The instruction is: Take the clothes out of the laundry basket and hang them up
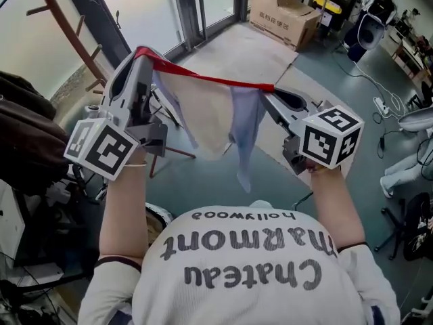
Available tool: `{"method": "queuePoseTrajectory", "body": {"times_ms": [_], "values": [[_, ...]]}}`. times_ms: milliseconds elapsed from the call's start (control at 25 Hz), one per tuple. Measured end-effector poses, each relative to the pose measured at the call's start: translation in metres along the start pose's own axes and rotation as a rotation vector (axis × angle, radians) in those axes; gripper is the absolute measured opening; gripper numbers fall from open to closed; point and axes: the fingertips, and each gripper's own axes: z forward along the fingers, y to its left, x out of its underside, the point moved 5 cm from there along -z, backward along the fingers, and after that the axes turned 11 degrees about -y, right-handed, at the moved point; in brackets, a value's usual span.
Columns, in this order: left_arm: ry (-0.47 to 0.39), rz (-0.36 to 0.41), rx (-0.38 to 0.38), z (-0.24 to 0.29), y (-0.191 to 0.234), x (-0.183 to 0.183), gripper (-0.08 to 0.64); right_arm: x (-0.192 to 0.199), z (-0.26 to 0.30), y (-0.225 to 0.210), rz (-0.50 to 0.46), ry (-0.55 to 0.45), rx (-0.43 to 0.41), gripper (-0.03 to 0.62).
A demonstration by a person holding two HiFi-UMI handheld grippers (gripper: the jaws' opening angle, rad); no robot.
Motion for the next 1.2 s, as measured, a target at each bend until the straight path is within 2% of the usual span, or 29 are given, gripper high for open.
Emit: {"method": "queuePoseTrajectory", "body": {"times_ms": [120,240,360,440,600,840,920,1000,1080,1200], "values": [[-0.019,0.009,-0.078,0.007,0.024,0.007,0.017,-0.026,0.032,-0.028,-0.103,-0.042,0.013,0.041],[-0.01,0.053,-0.202,0.01,0.055,0.008,0.017,-0.056,0.087,-0.049,-0.192,-0.093,-0.034,0.041],[-0.02,0.133,-0.295,0.012,0.073,0.0,0.017,-0.096,0.142,-0.056,-0.285,-0.203,-0.124,0.04],[-0.029,0.187,-0.331,0.013,0.071,-0.002,0.017,-0.119,0.163,-0.057,-0.354,-0.27,-0.192,0.041],[-0.117,0.271,-0.442,0.013,0.058,-0.012,0.017,-0.148,0.188,-0.056,-0.434,-0.336,-0.355,0.041],[-0.209,0.442,-0.616,0.003,0.059,-0.03,0.017,-0.138,0.234,-0.057,-0.418,-0.354,-0.552,0.041],[-0.259,0.471,-0.69,-0.012,0.062,-0.037,0.017,-0.129,0.25,-0.041,-0.438,-0.355,-0.618,0.041],[-0.268,0.486,-0.753,-0.029,0.065,-0.043,0.017,-0.117,0.266,-0.022,-0.425,-0.342,-0.678,0.041],[-0.246,0.508,-0.781,-0.043,0.069,-0.053,0.017,-0.108,0.279,-0.004,-0.389,-0.323,-0.731,0.041],[-0.206,0.579,-0.75,-0.057,0.075,-0.076,0.017,-0.103,0.299,0.017,-0.36,-0.325,-0.797,0.041]]}}
